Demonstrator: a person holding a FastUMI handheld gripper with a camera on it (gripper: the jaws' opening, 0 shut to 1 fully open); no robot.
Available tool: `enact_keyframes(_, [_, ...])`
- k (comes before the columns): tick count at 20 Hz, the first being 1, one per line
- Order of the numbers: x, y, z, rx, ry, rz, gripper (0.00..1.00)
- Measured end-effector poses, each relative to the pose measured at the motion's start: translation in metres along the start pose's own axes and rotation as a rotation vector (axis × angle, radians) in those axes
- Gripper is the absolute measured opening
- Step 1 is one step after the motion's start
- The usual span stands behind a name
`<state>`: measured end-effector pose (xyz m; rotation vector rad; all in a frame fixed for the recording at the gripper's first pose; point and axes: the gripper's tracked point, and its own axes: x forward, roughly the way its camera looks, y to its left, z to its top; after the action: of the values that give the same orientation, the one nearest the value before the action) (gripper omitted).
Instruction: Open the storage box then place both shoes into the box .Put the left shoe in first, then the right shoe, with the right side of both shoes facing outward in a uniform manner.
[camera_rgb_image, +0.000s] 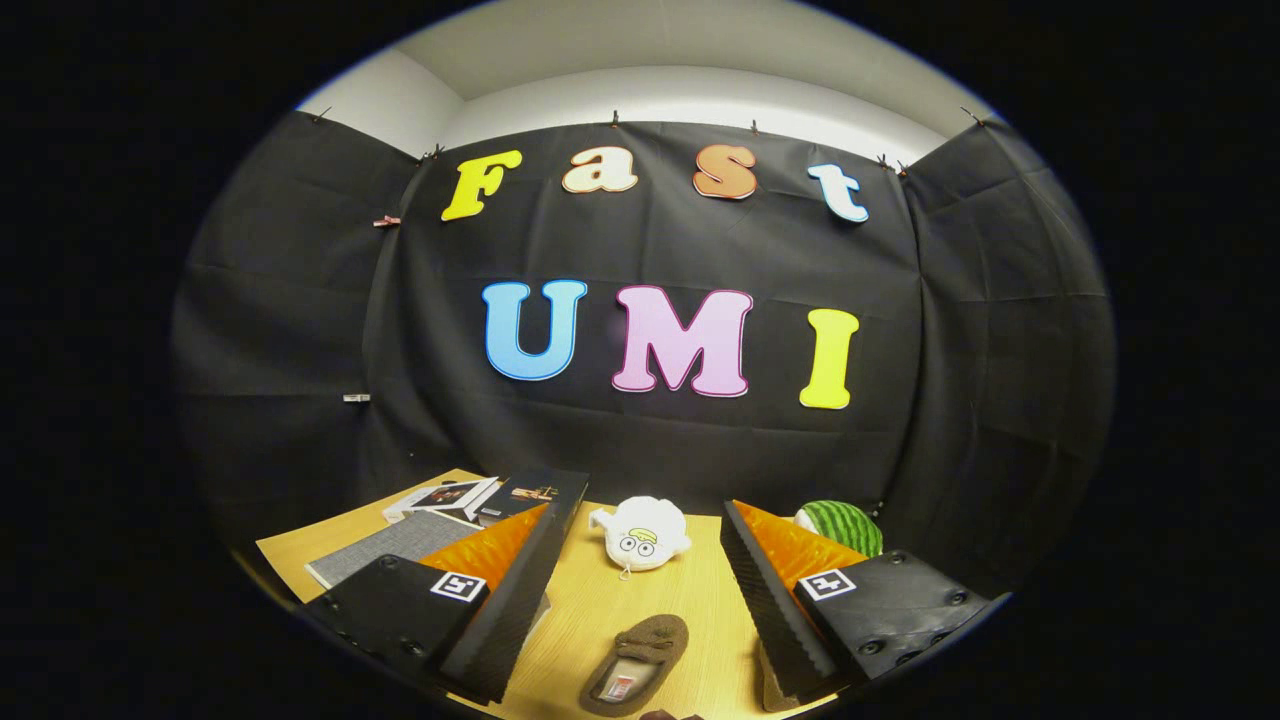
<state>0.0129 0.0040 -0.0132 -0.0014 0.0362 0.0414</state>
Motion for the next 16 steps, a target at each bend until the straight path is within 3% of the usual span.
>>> enact_keyframes(7, [0.005,-0.006,-0.011,0.016,0.036,-0.024,0.97])
enact_keyframes(16, [0.018,0.01,-0.029,0.074,0.104,0.016,0.97])
